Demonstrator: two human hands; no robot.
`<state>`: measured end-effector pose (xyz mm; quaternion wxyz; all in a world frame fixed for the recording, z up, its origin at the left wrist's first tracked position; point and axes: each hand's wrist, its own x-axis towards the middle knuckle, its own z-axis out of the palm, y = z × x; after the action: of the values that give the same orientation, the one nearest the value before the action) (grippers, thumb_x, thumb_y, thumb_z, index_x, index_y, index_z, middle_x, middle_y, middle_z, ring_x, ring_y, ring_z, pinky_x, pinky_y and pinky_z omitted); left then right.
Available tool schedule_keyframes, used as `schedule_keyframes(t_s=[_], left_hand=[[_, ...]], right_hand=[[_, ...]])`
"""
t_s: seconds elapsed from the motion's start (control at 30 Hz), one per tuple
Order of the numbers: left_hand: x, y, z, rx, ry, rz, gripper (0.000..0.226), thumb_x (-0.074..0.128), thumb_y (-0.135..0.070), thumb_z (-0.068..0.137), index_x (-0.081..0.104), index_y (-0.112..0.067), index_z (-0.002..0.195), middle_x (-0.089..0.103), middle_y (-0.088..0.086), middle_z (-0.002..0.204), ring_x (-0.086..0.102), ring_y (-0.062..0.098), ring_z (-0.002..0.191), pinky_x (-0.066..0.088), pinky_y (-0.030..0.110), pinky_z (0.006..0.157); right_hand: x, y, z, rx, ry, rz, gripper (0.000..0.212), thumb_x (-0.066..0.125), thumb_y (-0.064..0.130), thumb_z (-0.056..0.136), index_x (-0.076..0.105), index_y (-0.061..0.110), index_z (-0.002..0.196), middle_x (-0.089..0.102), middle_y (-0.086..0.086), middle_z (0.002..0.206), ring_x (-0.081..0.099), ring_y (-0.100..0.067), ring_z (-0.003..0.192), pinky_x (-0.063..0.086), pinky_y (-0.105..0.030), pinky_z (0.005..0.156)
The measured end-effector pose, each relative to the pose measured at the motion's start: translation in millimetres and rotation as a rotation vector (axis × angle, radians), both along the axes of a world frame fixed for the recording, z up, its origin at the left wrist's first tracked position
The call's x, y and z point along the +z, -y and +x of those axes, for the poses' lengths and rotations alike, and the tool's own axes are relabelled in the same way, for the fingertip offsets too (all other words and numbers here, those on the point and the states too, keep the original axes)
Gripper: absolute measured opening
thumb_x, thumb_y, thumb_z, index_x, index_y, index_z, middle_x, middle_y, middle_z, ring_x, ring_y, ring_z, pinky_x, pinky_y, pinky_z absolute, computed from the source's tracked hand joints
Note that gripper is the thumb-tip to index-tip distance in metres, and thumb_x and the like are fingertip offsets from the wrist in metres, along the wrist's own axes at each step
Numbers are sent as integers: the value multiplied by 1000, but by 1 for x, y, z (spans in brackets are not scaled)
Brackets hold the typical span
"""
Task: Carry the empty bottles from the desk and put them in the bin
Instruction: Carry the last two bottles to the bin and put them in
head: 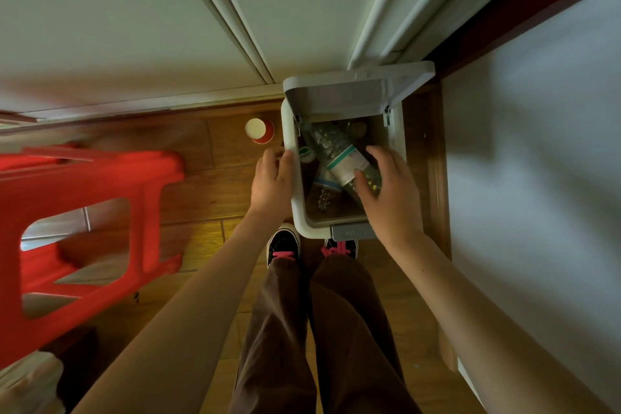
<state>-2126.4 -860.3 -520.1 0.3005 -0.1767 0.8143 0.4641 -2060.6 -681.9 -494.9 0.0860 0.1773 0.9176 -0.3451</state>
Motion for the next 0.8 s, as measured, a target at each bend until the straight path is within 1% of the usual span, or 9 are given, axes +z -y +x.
schedule_keyframes(t_s=[0.1,0.17,0.27,0.33,0.4,0.5,0.57,0.67,0.8], left_hand=[[27,5,-21,33,-77,-37,32,40,-35,97,57,-16,116,58,6,116,55,17,99,42,26,76],[49,4,-37,95,-124,30,28,41,-37,95,60,-22,109,63,1,110,59,17,100,48,32,83],[80,-4,-59,148,-165,176,23,41,-32,97,63,-24,102,66,-8,96,62,9,95,49,24,81],[94,-13,-71,142,-153,276,27,40,-30,99,64,-23,107,67,-10,100,62,8,101,48,20,85],[101,-21,-78,101,-123,328,31,38,-30,99,67,-24,107,68,-9,104,61,12,109,47,25,94],[103,-23,-78,105,-52,421,40,38,-30,98,75,-31,84,68,-6,93,61,13,99,47,29,93],[103,-20,-72,61,-55,436,40,40,-31,93,75,-32,74,67,-6,87,59,8,90,46,22,85],[97,-10,-57,-107,-126,418,37,39,-27,90,73,-15,101,70,-4,98,60,0,90,44,12,75],[82,7,-26,-323,-127,340,38,49,-13,87,65,-13,121,60,-2,125,54,-2,110,45,10,86]], right_hand=[[17,-14,3,-107,-28,33,39,54,27,96,52,11,132,58,-7,129,54,-18,120,42,-20,91],[20,-24,10,-175,-24,26,36,55,25,96,54,12,129,60,-6,126,57,-18,117,47,-24,93],[16,-35,16,-300,70,-131,37,55,22,96,53,11,131,61,-5,128,59,-18,116,52,-34,94],[11,-39,17,-365,172,-247,39,52,23,98,52,12,135,60,-6,132,60,-20,116,51,-30,90],[7,-44,17,-408,225,-327,40,50,23,99,52,13,137,58,-6,134,59,-19,116,50,-26,87],[1,-48,19,-442,236,-370,40,53,20,98,52,15,137,58,-7,136,58,-21,119,50,-31,94],[-2,-49,21,-452,256,-387,42,54,17,97,51,15,138,56,-8,138,56,-22,122,47,-31,98],[-3,-51,22,-484,282,-431,44,57,17,95,50,14,139,55,-5,139,54,-18,124,45,-26,96],[-3,-55,24,-552,315,-545,48,61,19,93,51,14,139,57,-2,136,54,-15,124,44,-13,84]])
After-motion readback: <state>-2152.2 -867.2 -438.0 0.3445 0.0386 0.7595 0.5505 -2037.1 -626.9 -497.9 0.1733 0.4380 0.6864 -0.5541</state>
